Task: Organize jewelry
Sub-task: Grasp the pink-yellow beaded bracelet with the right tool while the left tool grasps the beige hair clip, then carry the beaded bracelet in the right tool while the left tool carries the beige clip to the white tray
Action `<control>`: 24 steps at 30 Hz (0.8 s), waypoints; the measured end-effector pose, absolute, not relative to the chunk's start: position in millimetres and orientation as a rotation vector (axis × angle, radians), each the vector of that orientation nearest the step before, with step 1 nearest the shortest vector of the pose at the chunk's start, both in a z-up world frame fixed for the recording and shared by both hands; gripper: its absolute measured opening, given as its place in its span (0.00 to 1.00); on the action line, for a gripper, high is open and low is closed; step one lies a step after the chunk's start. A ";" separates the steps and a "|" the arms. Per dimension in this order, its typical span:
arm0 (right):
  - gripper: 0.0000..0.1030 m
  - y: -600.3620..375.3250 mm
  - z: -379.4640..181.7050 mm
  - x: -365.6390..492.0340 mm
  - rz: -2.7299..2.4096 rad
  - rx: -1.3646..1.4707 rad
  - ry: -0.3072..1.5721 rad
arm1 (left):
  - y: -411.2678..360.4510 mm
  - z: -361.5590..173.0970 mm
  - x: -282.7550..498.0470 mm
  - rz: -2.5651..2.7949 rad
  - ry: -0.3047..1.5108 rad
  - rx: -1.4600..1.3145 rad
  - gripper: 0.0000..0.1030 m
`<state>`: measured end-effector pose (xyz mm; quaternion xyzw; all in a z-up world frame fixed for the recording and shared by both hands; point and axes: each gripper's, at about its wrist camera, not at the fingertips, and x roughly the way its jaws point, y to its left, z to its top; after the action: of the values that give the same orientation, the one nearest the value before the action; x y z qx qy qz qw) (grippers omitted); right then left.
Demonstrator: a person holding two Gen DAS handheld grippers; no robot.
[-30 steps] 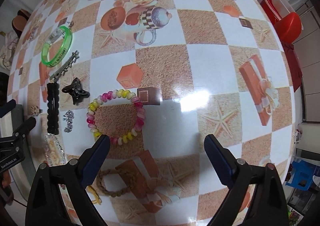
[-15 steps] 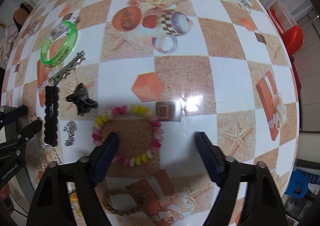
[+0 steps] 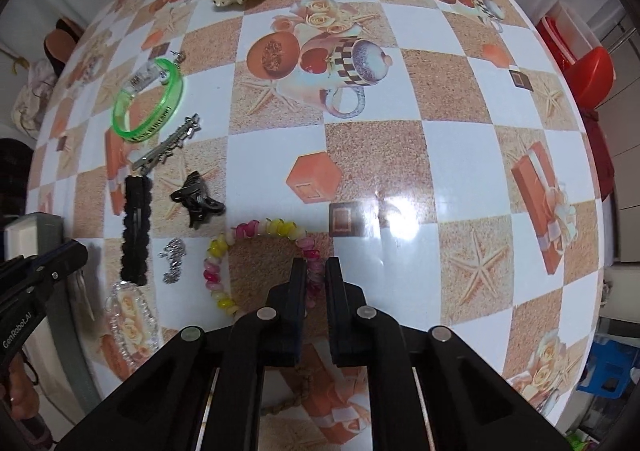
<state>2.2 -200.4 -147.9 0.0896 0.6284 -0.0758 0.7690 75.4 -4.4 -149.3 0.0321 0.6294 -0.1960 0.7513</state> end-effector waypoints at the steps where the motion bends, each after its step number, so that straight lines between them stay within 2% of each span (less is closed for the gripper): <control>1: 0.10 -205.0 -144.7 4.3 -0.160 0.201 1.362 | -3.0 -146.2 73.6 -0.421 1.372 0.056 0.11; 14: 0.10 -211.2 -102.9 -5.6 -0.105 0.227 1.302 | 45.1 -99.4 38.4 -0.354 1.305 -0.076 0.11; 24: 0.10 -156.0 -79.5 10.8 0.024 0.176 1.262 | 100.1 -74.2 20.0 -0.273 1.246 -0.166 0.11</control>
<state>10.8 -156.0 -79.5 0.0822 0.5891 0.0111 0.8038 20.0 100.1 -74.2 -0.0773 0.5809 -0.1272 0.8003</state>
